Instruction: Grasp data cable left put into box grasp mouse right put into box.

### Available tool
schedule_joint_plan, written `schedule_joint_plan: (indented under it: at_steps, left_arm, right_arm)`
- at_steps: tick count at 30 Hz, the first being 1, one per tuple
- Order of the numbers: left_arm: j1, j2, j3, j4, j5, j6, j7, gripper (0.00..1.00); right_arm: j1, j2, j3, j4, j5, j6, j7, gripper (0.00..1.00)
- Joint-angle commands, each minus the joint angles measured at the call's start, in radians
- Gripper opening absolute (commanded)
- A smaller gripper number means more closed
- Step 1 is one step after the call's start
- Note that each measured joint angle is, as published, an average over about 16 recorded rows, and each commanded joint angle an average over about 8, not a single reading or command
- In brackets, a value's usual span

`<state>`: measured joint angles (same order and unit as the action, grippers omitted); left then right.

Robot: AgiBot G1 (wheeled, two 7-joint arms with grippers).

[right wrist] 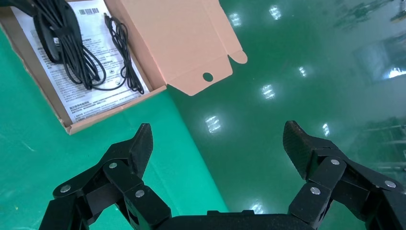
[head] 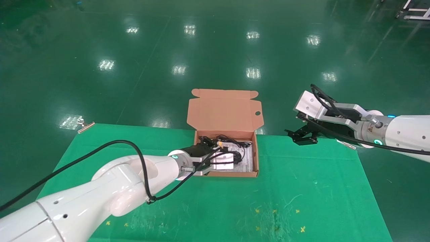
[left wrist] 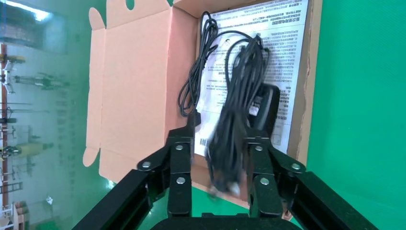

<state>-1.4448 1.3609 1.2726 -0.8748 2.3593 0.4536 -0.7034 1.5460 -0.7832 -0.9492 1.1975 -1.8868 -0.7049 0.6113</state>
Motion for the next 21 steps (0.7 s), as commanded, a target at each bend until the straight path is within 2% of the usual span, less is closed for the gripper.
schedule_joint_plan:
  at_steps: [1, 7, 15, 21]
  left_arm:
    - [0.005, -0.004, 0.000, -0.006, 0.000, 0.001, 0.003, 1.00]
    - [-0.043, -0.042, -0.025, -0.032, -0.018, -0.001, -0.023, 1.00]
    - [-0.120, -0.091, -0.065, -0.046, -0.027, 0.003, -0.047, 1.00]
    - [-0.115, -0.125, -0.106, -0.062, -0.091, 0.047, -0.029, 1.00]
  right_arm:
    - [-0.002, -0.001, -0.001, -0.003, 0.003, 0.000, -0.001, 1.00]
    - [0.049, -0.012, 0.011, -0.010, -0.015, 0.000, -0.010, 1.00]
    - [0.141, -0.025, 0.007, -0.026, -0.074, -0.045, -0.038, 1.00]
    - [0.144, -0.023, 0.021, -0.025, -0.056, -0.085, -0.053, 1.00]
